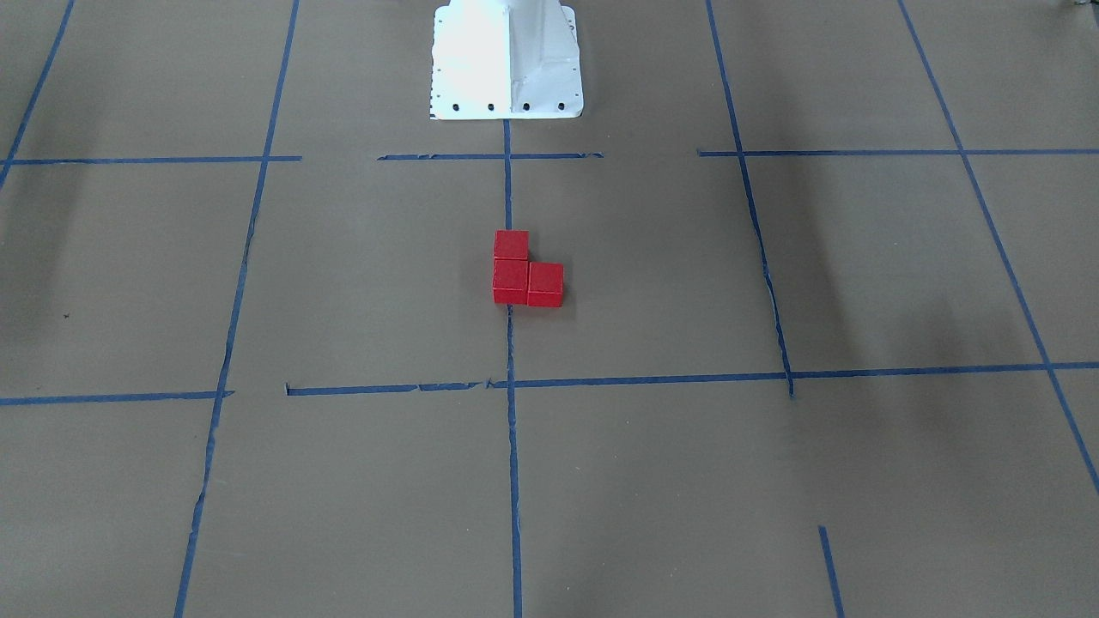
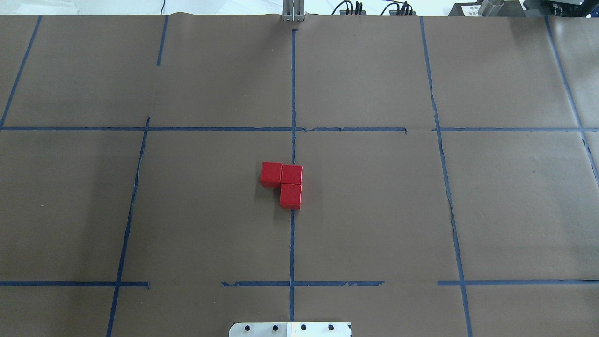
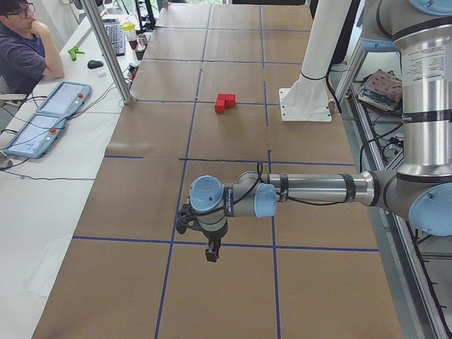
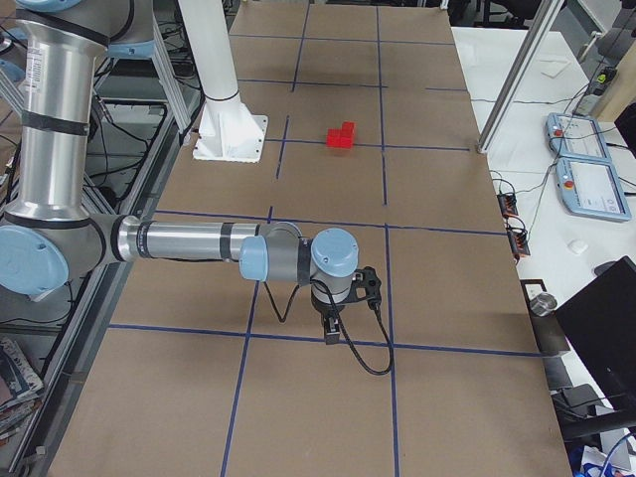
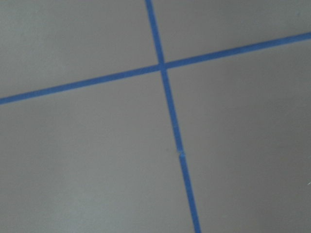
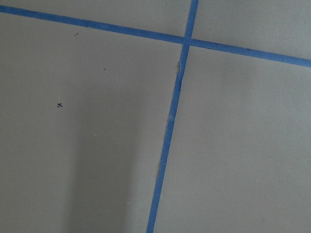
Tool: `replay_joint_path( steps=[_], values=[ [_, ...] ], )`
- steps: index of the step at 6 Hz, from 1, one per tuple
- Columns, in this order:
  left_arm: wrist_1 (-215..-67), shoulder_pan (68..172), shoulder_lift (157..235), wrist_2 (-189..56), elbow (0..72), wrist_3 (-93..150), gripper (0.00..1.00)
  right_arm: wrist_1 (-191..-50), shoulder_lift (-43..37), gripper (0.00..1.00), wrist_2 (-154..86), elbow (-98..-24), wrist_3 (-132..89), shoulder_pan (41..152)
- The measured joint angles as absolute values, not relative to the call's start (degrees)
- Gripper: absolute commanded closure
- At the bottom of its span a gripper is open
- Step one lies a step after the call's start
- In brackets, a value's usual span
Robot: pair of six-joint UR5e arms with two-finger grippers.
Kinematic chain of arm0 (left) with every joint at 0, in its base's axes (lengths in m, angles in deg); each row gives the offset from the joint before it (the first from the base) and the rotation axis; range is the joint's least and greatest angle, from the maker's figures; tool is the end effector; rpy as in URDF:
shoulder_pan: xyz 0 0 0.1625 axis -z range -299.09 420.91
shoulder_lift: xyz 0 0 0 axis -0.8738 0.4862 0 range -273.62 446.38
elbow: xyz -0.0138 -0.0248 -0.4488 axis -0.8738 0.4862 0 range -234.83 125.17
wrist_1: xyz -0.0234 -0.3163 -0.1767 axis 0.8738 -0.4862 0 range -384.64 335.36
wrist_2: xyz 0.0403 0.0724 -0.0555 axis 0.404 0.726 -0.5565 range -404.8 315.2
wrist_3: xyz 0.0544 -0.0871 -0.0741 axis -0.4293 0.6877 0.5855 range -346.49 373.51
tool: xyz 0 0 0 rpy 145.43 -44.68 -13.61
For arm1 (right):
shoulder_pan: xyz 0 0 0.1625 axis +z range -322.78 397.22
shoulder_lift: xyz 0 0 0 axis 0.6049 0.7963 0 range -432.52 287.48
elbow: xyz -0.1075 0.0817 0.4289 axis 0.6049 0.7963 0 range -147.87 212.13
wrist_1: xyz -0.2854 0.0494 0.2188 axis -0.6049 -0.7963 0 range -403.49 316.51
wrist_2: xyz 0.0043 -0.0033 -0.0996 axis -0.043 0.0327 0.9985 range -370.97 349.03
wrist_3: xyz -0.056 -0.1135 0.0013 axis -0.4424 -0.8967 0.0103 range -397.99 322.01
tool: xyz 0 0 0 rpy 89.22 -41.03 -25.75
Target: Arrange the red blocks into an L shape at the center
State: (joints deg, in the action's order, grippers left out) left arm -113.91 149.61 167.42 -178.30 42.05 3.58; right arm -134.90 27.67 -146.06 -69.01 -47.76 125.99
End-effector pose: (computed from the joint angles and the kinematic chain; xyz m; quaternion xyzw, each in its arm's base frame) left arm -0.0379 -0.3635 0.7156 0.0052 0.3710 0.0818 0.9250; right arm 0.0360 -0.3579 0.6896 0.0248 -0.3826 -0.0870 0.9195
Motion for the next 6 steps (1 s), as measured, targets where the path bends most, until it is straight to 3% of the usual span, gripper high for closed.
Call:
replay_joint_path(
  steps=[6],
  values=[
    [-116.04, 149.51, 166.96, -178.22, 43.63, 3.23, 0.00, -134.88, 27.70, 0.00, -146.06, -69.03, -47.79, 125.99]
  ],
)
